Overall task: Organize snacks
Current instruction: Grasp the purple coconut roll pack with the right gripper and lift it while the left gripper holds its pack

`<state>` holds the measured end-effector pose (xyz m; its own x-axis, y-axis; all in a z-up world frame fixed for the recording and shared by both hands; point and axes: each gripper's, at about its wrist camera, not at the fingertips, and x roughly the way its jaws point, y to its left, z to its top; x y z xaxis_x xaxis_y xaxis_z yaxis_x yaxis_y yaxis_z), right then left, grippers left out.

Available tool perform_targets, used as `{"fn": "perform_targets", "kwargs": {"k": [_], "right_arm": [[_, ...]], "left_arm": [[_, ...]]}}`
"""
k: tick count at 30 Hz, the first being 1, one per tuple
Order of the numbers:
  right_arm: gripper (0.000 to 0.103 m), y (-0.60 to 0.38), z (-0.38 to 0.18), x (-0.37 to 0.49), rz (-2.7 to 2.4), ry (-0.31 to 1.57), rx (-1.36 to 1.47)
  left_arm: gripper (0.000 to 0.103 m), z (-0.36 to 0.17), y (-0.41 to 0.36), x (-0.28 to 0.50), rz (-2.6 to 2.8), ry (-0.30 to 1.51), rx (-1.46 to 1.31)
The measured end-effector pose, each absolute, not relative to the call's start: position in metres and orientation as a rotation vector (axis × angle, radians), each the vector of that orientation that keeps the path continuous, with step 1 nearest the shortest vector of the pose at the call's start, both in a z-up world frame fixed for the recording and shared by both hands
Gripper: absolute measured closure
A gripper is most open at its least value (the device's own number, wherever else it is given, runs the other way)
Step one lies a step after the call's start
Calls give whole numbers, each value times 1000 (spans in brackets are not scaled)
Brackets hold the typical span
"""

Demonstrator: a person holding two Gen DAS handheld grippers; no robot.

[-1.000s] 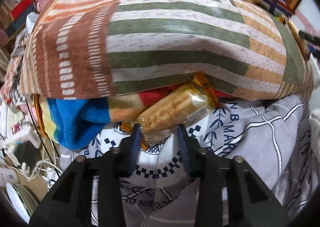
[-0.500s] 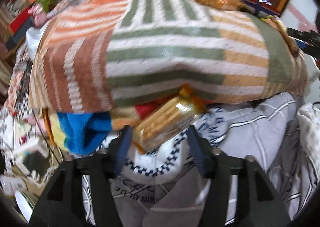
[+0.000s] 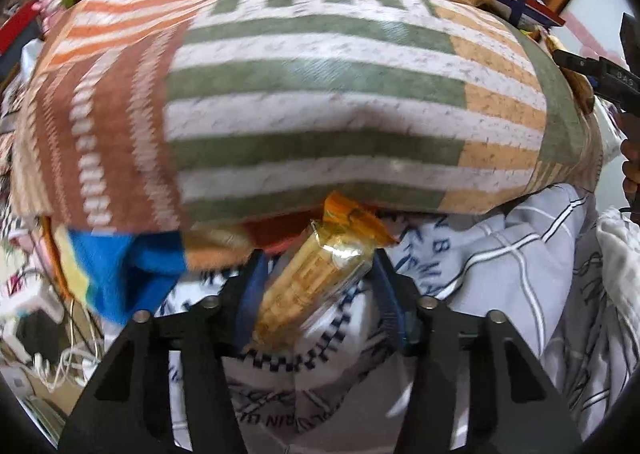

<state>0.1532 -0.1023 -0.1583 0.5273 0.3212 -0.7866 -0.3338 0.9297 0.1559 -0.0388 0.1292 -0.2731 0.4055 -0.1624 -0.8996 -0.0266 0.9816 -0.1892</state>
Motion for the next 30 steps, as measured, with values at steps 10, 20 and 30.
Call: {"fn": "perform_targets", "kwargs": {"k": [10, 20, 30], "right_arm": [[60, -108, -155, 150, 344, 895, -50], [60, -122, -147, 139, 355, 871, -15], [60, -132, -114, 139, 350, 773, 11]], "left_arm": [[76, -247, 158, -77, 19, 1071, -235], [78, -175, 147, -84, 57, 916, -234], [78, -128, 132, -29, 38, 774, -178]]}}
